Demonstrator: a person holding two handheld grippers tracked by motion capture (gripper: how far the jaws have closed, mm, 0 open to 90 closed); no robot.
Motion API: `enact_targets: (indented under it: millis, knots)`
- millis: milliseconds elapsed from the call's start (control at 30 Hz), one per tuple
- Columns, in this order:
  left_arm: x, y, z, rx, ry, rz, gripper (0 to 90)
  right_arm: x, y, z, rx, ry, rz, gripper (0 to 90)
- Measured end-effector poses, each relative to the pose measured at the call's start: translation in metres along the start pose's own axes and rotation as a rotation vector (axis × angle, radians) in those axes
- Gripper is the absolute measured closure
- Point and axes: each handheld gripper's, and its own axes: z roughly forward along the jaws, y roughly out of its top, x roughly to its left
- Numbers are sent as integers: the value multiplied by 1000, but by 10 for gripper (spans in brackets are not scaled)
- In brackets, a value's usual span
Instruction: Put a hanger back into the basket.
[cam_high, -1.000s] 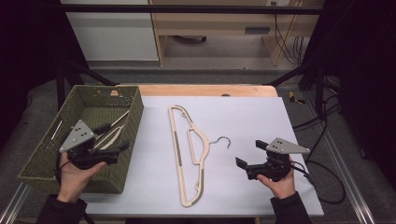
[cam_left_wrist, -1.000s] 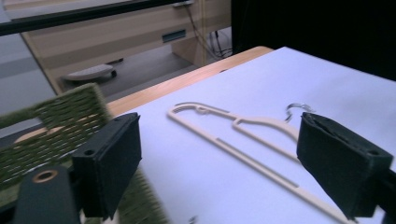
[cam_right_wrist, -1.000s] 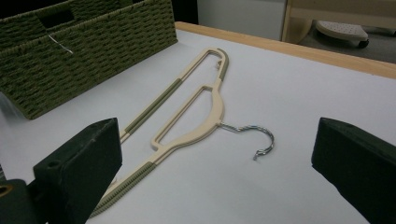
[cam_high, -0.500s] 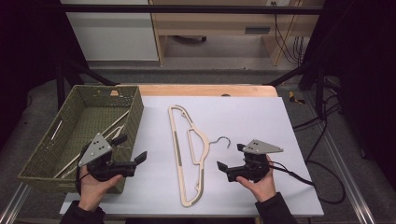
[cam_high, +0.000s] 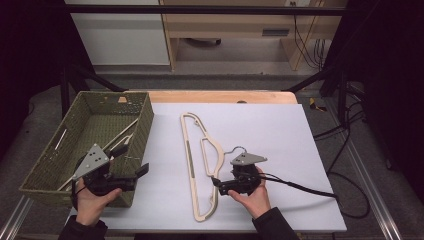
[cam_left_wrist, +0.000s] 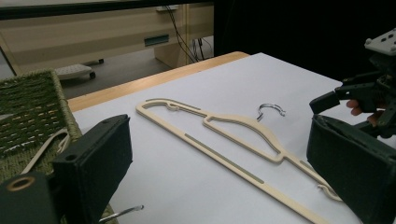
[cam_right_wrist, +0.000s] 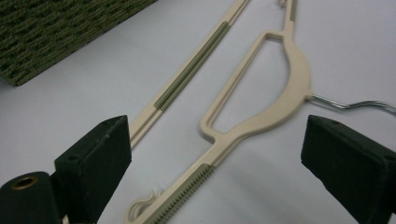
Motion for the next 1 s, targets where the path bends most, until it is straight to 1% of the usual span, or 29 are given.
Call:
enact_targets:
  millis: [67, 100, 167, 233, 333, 367, 400, 433, 533, 567, 600, 633, 667, 733, 800, 867, 933, 1000]
  knots:
    - [2, 0, -1, 0, 8, 0, 66, 4, -1, 7, 14, 4, 0, 102]
    - [3, 0, -2, 1, 10, -3, 65, 5, -2, 10, 29, 4, -14, 102]
    - [4, 0, -3, -4, 13, -9, 64, 6, -4, 17, 34, 12, 1, 109]
    - [6, 1, -4, -1, 15, 0, 63, 7, -7, 23, 52, 8, 12, 116]
    - [8, 1, -5, -2, 20, -8, 63, 7, -10, 30, 72, 4, 17, 131]
    - [9, 1, -6, -5, 23, -12, 63, 7, -11, 33, 73, 3, 2, 137]
    - [10, 0, -7, -6, 25, -14, 63, 9, -11, 35, 84, 3, 15, 147]
    - [11, 0, -7, -8, 27, -16, 63, 11, -12, 38, 98, -10, 8, 149]
    - [11, 1, -8, -12, 31, -22, 66, 15, -14, 45, 121, -20, -26, 175]
    - [12, 1, -9, -12, 31, -18, 66, 16, -15, 46, 130, -19, -35, 191]
    - [12, 1, -9, -13, 31, -16, 66, 17, -16, 48, 133, -19, -29, 215]
    - [11, 1, -9, -11, 31, -14, 67, 16, -16, 47, 143, -25, -42, 227]
    - [11, 1, -9, -11, 32, -12, 67, 16, -17, 48, 141, -44, -40, 234]
    - [12, 1, -10, -11, 34, -10, 67, 15, -18, 47, 161, -63, -64, 258]
    - [13, 1, -11, -13, 36, -15, 67, 15, -19, 46, 178, -88, -64, 296]
    - [14, 1, -11, -14, 39, -13, 66, 15, -21, 47, 195, -99, -70, 336]
    - [16, 1, -12, -14, 42, -18, 67, 15, -20, 46, 196, -109, -70, 387]
    - [16, 1, -13, -16, 46, -26, 67, 13, -20, 45, 199, -100, -69, 421]
